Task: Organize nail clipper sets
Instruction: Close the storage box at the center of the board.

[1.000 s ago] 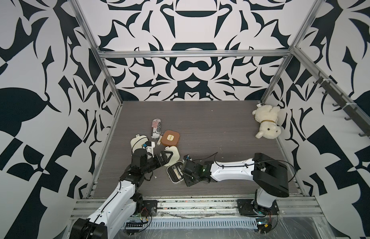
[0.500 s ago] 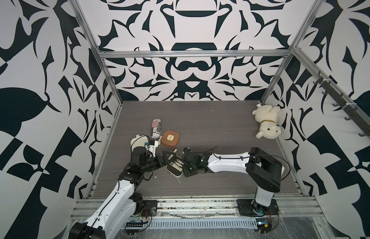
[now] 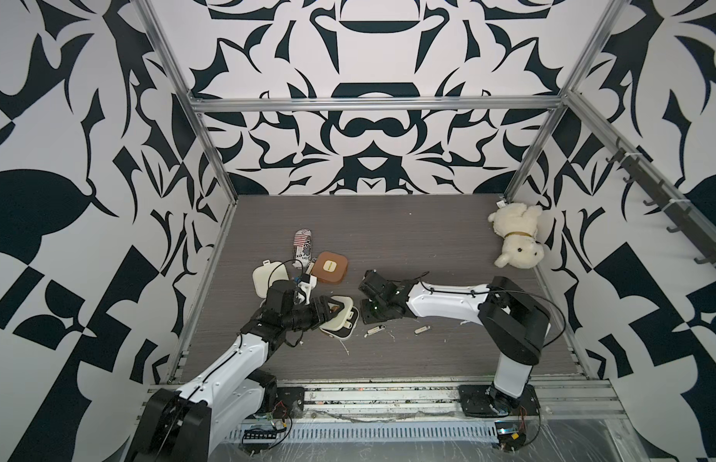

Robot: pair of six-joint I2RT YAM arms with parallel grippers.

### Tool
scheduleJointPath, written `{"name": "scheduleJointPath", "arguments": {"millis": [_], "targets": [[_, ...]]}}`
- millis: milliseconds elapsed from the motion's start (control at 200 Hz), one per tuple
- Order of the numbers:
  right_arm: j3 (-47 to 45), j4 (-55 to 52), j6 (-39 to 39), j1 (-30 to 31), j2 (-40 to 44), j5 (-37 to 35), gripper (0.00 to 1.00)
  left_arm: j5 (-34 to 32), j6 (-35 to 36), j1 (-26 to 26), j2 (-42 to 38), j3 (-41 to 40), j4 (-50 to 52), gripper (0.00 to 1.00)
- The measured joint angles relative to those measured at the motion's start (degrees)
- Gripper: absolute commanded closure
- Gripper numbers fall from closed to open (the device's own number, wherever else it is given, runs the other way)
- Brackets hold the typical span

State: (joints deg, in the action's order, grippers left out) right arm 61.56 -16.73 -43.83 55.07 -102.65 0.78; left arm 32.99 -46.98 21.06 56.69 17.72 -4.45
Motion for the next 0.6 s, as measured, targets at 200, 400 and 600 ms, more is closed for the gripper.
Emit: {"name": "scheduleJointPath", "arguments": {"millis": [200, 400, 600], "targets": [[-1.11, -1.49, -1.33, 0.13, 7.5, -1.51, 0.83, -4.94, 0.83, 5.4, 11.26, 5.14, 2.34, 0.63], [-0.63, -1.25, -2.75, 2.62, 6.69, -1.42, 0.86, -9.68, 1.36, 7.78, 19.76, 11.45, 4.92, 0.65], [1.77, -0.79, -3.72, 5.53, 1.42, -0.5, 0.86, -13.38, 0.7, 7.85, 19.41, 12.52, 6.75, 0.64]]}}
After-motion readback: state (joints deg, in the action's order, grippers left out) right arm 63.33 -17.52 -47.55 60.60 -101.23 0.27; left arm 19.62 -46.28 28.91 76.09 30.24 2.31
